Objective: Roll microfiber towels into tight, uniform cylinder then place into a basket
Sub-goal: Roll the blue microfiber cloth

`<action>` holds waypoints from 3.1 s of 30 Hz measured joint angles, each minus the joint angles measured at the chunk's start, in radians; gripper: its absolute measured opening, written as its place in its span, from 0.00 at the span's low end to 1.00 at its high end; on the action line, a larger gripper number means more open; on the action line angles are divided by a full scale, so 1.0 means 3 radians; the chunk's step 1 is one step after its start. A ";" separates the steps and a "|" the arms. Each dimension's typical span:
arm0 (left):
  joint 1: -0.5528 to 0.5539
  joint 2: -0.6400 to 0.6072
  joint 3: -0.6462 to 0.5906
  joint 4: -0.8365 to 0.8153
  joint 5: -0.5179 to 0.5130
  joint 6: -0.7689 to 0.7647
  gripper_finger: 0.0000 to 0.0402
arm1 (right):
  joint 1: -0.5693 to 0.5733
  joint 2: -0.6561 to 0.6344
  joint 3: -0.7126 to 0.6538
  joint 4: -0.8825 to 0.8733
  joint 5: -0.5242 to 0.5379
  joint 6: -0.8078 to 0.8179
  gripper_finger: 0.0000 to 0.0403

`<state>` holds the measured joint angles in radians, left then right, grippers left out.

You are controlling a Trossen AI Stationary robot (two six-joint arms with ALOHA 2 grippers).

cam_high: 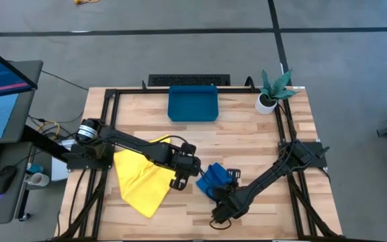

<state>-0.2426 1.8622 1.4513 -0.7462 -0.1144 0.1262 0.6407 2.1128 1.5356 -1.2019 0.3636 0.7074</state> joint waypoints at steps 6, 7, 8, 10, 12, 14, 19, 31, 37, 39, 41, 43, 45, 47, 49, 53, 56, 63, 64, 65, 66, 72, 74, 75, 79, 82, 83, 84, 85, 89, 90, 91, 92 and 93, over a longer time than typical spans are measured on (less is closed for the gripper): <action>-0.0090 0.0000 -0.0012 0.0019 0.0158 0.0001 0.28 | 0.0018 0.0000 0.0001 0.0006 0.0001 0.0001 0.18; -0.0099 0.0000 -0.0034 0.0042 0.0158 0.0001 0.28 | 0.0024 -0.0001 0.0002 0.0005 0.0003 0.0001 0.21; -0.0112 -0.0003 -0.0058 0.0039 0.0158 0.0000 0.28 | 0.0024 -0.0001 0.0005 0.0000 0.0003 0.0001 0.24; -0.0134 -0.0038 -0.0115 0.0029 0.0159 -0.0028 0.28 | 0.0024 -0.0002 0.0005 -0.0033 0.0001 0.0001 0.30; -0.0149 -0.0070 -0.0143 0.0039 0.0158 -0.0071 0.28 | 0.0024 -0.0004 0.0006 -0.0100 0.0001 0.0004 0.36; -0.0155 -0.0087 -0.0167 -0.0001 0.0160 -0.0125 0.28 | 0.0024 -0.0004 0.0021 -0.0206 0.0001 0.0066 0.40; -0.0194 -0.0103 -0.0169 -0.0021 0.0158 -0.0142 0.28 | 0.0023 -0.0018 0.0109 -0.0480 0.0003 0.0144 0.44; -0.0304 -0.0157 -0.0998 0.0911 0.0164 -0.0334 0.28 | 0.0191 -0.0715 0.0125 -0.0480 0.0471 0.0148 0.39; -0.0396 -0.0492 -0.1593 0.2152 0.0168 -0.0222 0.28 | 0.0240 -0.1139 -0.0312 0.0322 0.0715 -0.0048 0.37; -0.0401 -0.0576 -0.1760 0.2626 0.0168 -0.0116 0.28 | 0.0223 -0.1250 -0.0565 0.0739 0.0715 -0.0178 0.37; -0.0390 -0.0603 -0.1877 0.2989 0.0166 -0.0073 0.28 | 0.0188 -0.1331 -0.0802 0.1078 0.0714 -0.0266 0.37; -0.0369 -0.0591 -0.1930 0.3132 0.0166 -0.0052 0.28 | 0.0136 -0.1373 -0.1017 0.1417 0.0715 -0.0337 0.37; -0.0337 -0.0530 -0.1934 0.3232 0.0165 -0.0049 0.28 | 0.0073 -0.1390 -0.1197 0.1675 0.0716 -0.0412 0.36; -0.0299 -0.0447 -0.1938 0.3316 0.0168 -0.0027 0.28 | -0.0002 -0.1390 -0.1339 0.1998 0.0713 -0.0511 0.36; -0.0252 -0.0344 -0.1936 0.3436 0.0174 -0.0018 0.28 | -0.0084 -0.1373 -0.1441 0.2190 0.0704 -0.0611 0.36; -0.0144 -0.0113 -0.1926 0.3622 0.0181 0.0029 0.28 | -0.0236 -0.1354 -0.1573 0.2475 0.0633 -0.0715 0.36; -0.0063 0.0039 -0.1921 0.3804 0.0196 0.0034 0.28 | -0.0339 -0.1354 -0.1663 0.2658 0.0520 -0.0725 0.34; 0.0008 0.0188 -0.1926 0.3959 0.0448 0.0028 0.28 | -0.0547 -0.1353 -0.1906 0.3060 0.0265 -0.0715 0.25; 0.0008 0.0188 -0.1925 0.3963 0.0448 0.0029 0.28 | -0.0572 -0.1353 -0.1928 0.3080 0.0265 -0.0700 0.24; 0.0008 0.0188 -0.1924 0.3956 0.0449 0.0029 0.28 | -0.0597 -0.1353 -0.1953 0.3087 0.0263 -0.0683 0.23; 0.0007 0.0188 -0.1924 0.3959 0.0455 0.0027 0.28 | -0.0616 -0.1353 -0.1982 0.3091 0.0261 -0.0656 0.21; 0.0008 0.0187 -0.1924 0.3940 0.0514 0.0006 0.28 | -0.0694 -0.1353 -0.2117 0.3180 0.0102 -0.0601 0.15; 0.0004 0.0187 -0.1924 0.3990 0.0537 0.0024 0.28 | -0.0704 -0.1353 -0.2134 0.3204 0.0100 -0.0563 0.14; 0.0002 0.0187 -0.1924 0.4031 0.0563 0.0030 0.28 | -0.0704 -0.1353 -0.2147 0.3200 0.0098 -0.0536 0.13; -0.0002 0.0228 -0.1924 0.4198 0.0606 0.0037 0.28 | -0.0704 -0.1353 -0.2194 0.3196 0.0090 -0.0448 0.10; -0.0001 0.0321 -0.1887 0.4273 0.0606 0.0055 0.28 | -0.0704 -0.1353 -0.2235 0.3191 0.0088 -0.0403 0.08; -0.0001 0.0360 -0.1862 0.4273 0.0603 0.0055 0.28 | -0.0704 -0.1353 -0.2247 0.3197 0.0087 -0.0379 0.07; 0.0001 0.0365 -0.1868 0.4208 0.0603 0.0054 0.28 | -0.0706 -0.1353 -0.2254 0.3187 0.0087 -0.0356 0.07; 0.0002 0.0417 -0.1837 0.4226 0.0605 0.0054 0.28 | -0.0711 -0.1353 -0.2256 0.3184 0.0087 -0.0350 0.06; 0.0006 0.0600 -0.1688 0.4169 0.0605 0.0003 0.28 | -0.0711 -0.1353 -0.2253 0.3180 0.0087 -0.0345 0.04; 0.0006 0.0651 -0.1659 0.4159 0.0608 -0.0015 0.28 | -0.0712 -0.1353 -0.2252 0.3152 0.0086 -0.0328 0.04; 0.0006 0.0677 -0.1623 0.4153 0.0597 -0.0029 0.28 | -0.0724 -0.1353 -0.2252 0.3138 0.0085 -0.0319 0.04; 0.0006 0.0679 -0.1623 0.4129 0.0568 -0.0054 0.28 | -0.0726 -0.1352 -0.2253 0.3135 0.0073 -0.0315 0.04; 0.0006 0.0677 -0.1612 0.4077 0.0554 -0.0076 0.28 | -0.0726 -0.1352 -0.2253 0.3138 0.0048 -0.0313 0.04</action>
<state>-0.2409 2.0652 0.9677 0.4768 0.0518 0.1034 0.4229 1.7073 0.8597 -0.2604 0.3779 0.6136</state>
